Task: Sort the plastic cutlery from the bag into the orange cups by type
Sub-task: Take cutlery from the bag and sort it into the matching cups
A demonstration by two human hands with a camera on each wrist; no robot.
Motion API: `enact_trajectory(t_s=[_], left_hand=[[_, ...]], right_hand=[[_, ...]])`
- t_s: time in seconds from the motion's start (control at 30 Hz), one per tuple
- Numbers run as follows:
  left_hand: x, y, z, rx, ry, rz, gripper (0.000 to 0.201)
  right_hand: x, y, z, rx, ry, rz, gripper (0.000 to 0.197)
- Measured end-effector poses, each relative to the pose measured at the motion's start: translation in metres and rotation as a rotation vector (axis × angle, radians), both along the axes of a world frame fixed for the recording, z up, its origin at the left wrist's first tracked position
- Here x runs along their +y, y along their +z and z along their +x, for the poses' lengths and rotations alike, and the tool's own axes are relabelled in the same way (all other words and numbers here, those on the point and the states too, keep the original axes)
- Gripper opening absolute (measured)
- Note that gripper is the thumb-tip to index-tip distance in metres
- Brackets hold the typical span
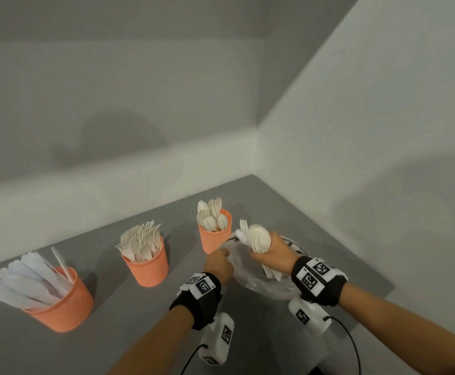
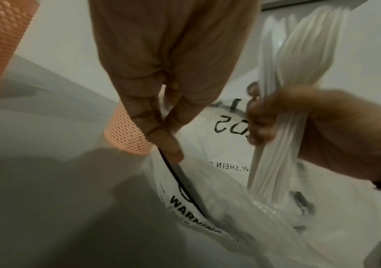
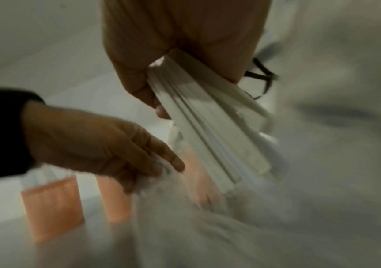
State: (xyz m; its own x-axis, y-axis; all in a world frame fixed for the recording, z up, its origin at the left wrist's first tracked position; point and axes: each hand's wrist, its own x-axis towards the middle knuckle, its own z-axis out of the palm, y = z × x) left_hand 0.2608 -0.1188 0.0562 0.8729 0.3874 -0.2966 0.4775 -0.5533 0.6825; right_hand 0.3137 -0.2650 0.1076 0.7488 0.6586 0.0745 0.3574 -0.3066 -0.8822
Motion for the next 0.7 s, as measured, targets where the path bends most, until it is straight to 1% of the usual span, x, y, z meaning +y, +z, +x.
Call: enact_trajectory(t_s=[0.07, 0.13, 0.2, 0.27, 0.3, 0.33, 0.37, 0.4, 0.43, 0.5, 0.6, 0.63, 0.7], left_hand=[[-0.005, 0.003, 0.002, -0.027, -0.011, -0.017, 0.048], [-0.011, 0.006, 0.003, -0.059, -0.055, -0.064, 0.052], [-0.018, 0.01, 0.002, -0.103, -0.108, -0.106, 0.054], [-0.02, 0.016, -0.001, -0.171, -0.113, -0.126, 0.046], [-0.019, 0.019, -0.004, -0.221, -0.074, -0.171, 0.038], [-0.016, 0.024, -0.007, -0.265, -0.01, -0.245, 0.031], [-0.011, 0.027, -0.011, -0.311, 0.074, -0.36, 0.025], [-0.005, 0.032, -0.015, -0.327, 0.176, -0.527, 0.023], [0.001, 0.037, -0.019, -0.32, 0.28, -0.725, 0.024], [0.014, 0.042, -0.028, -0.286, 0.434, -1.043, 0.036], [0.036, 0.047, -0.042, -0.273, 0.579, -1.31, 0.053], [0.042, 0.05, -0.047, -0.301, 0.612, -1.386, 0.054], [0.051, 0.06, -0.056, -0.389, 0.653, -1.494, 0.042]], right_hand=[[0.006, 0.018, 0.004, 0.031, -0.068, 0.114, 0.033], [0.011, 0.036, 0.012, 0.045, -0.12, 0.178, 0.025], [0.016, 0.052, 0.018, 0.075, -0.178, 0.262, 0.024], [0.023, 0.06, 0.023, 0.105, -0.238, 0.34, 0.027], [0.027, 0.062, 0.024, 0.114, -0.266, 0.37, 0.028], [0.032, 0.063, 0.023, 0.128, -0.287, 0.389, 0.029], [0.039, 0.063, 0.021, 0.147, -0.299, 0.417, 0.03], [0.047, 0.061, 0.018, 0.179, -0.293, 0.434, 0.029], [0.056, 0.059, 0.014, 0.214, -0.282, 0.454, 0.028], [0.077, 0.055, 0.003, 0.281, -0.263, 0.48, 0.028], [0.112, 0.049, -0.016, 0.376, -0.232, 0.49, 0.027], [0.123, 0.048, -0.022, 0.398, -0.232, 0.476, 0.025], [0.14, 0.049, -0.033, 0.423, -0.218, 0.491, 0.023]])
